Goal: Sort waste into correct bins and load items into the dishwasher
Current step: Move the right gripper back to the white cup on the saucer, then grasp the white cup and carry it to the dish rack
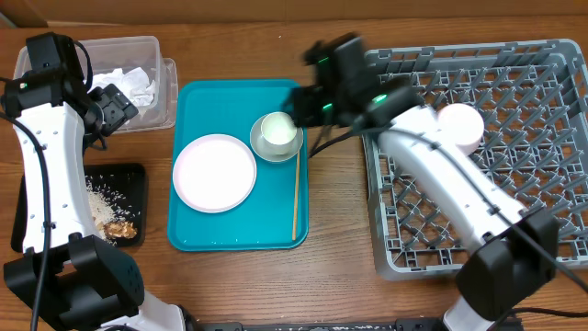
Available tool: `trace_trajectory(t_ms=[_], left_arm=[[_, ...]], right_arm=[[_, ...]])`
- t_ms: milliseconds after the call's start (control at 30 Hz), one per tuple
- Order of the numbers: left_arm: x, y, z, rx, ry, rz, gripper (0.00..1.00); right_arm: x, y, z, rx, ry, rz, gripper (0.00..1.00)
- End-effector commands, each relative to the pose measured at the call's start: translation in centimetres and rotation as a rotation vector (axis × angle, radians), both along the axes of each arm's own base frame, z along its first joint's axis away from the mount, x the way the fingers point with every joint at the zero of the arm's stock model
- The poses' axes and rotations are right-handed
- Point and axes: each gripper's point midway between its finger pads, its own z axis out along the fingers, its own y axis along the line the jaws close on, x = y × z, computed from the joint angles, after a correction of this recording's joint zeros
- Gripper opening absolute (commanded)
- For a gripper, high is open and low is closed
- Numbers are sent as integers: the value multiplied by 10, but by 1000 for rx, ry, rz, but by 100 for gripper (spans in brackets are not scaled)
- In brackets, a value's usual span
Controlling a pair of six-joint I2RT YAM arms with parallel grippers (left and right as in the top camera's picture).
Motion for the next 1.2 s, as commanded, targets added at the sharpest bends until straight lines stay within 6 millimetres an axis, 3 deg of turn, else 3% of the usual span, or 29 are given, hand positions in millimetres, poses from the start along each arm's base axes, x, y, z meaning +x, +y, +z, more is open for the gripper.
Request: trace_trajectory(t_ms=[0,167,333,467,633,867,1000,1067,1167], left_arm=[[2,2,9,17,-25,12,100],[2,2,9,17,-25,12,100],[2,2,9,17,-25,12,100],[2,2,9,17,-25,12,100],[2,2,9,17,-25,12,100],[2,2,9,17,-25,12,100],[2,2,9,17,-25,12,100],[2,2,9,17,-25,12,100],[2,2,9,16,-25,12,100]], right_arm=[[0,25,-1,-119,-125,-42,63],[-1,47,-35,-251,-191,-19,62],[7,52,-82,-371,-197,4,62],[7,52,-105,-410,-174,24,59],[7,52,-110,-419,-168,30,52],[6,53,-110,-418,-168,33,22],[4,53,-111,-417,-159,34,12],[1,55,-108,-411,-149,39,4],[0,57,-92,-383,-132,9,4]])
